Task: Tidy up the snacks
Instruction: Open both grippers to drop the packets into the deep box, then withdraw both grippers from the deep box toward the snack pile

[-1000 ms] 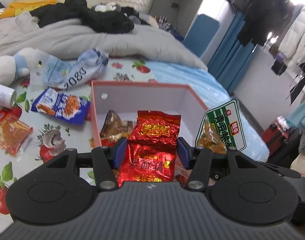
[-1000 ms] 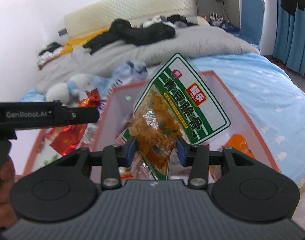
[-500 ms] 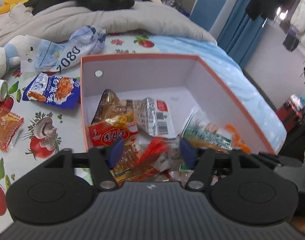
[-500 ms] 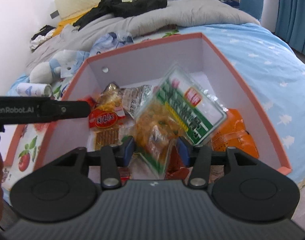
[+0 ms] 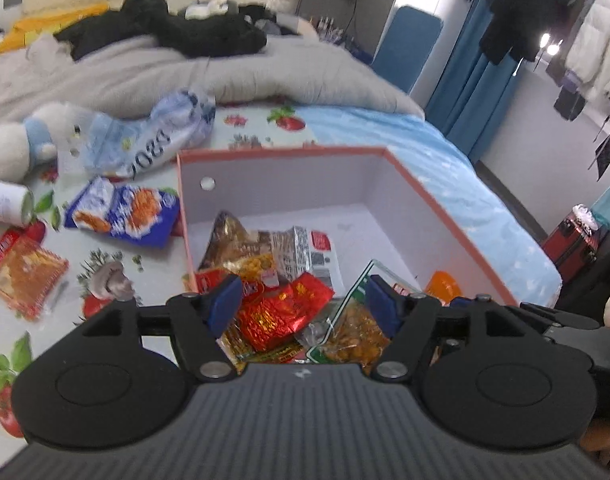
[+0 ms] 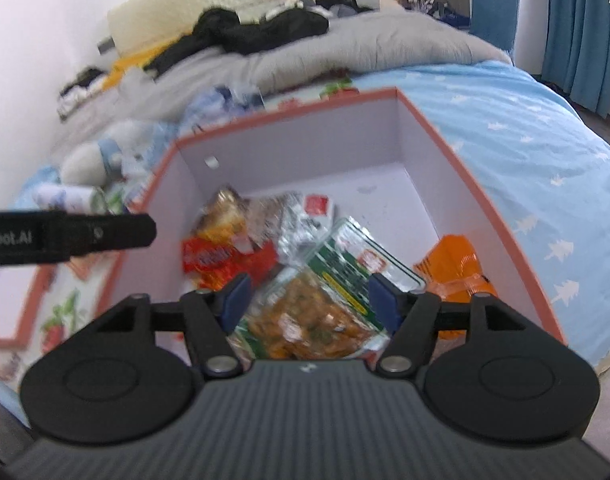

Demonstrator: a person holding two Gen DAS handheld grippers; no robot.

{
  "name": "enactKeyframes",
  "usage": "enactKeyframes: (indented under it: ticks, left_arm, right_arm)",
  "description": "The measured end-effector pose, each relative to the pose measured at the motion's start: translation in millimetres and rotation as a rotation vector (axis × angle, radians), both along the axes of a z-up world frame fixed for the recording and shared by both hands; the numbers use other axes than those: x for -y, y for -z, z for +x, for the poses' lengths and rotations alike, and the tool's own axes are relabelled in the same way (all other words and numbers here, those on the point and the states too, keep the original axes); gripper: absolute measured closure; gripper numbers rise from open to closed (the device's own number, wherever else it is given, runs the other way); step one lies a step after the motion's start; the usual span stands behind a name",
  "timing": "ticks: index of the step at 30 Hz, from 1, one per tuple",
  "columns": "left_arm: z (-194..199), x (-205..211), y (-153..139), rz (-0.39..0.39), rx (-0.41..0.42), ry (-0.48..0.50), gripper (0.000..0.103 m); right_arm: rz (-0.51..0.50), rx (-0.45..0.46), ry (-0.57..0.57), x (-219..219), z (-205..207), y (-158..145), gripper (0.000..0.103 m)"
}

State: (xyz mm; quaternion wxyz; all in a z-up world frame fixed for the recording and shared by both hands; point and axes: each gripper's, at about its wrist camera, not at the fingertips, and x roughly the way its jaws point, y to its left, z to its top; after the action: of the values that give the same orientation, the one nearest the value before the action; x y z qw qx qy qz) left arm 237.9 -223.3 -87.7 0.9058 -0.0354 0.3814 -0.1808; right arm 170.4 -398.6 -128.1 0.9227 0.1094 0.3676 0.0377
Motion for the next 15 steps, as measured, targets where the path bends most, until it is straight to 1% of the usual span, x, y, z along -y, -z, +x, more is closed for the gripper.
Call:
enactKeyframes:
  ticks: [8, 12, 15]
  left_arm:
    - [-34.3, -38.3, -45.0, -0.028, 0.117, -0.040, 0.030]
    - [-50.6, -63.3, -60.3, -0.038, 0.158, -0.068, 0.030]
    - [-63.5, -86.8, -69.3, -0.073, 0.180, -0.101, 0.030]
  right_arm:
    - [0.032, 0.117, 0.017, -19.1, -23.7, -43.3, 0.036]
    - [0.036, 0.169, 0.015, -32.7, -34.1, -61.5, 0.036]
    - [0.046, 0.196, 0.009, -42.8, -41.0, -70.2, 0.036]
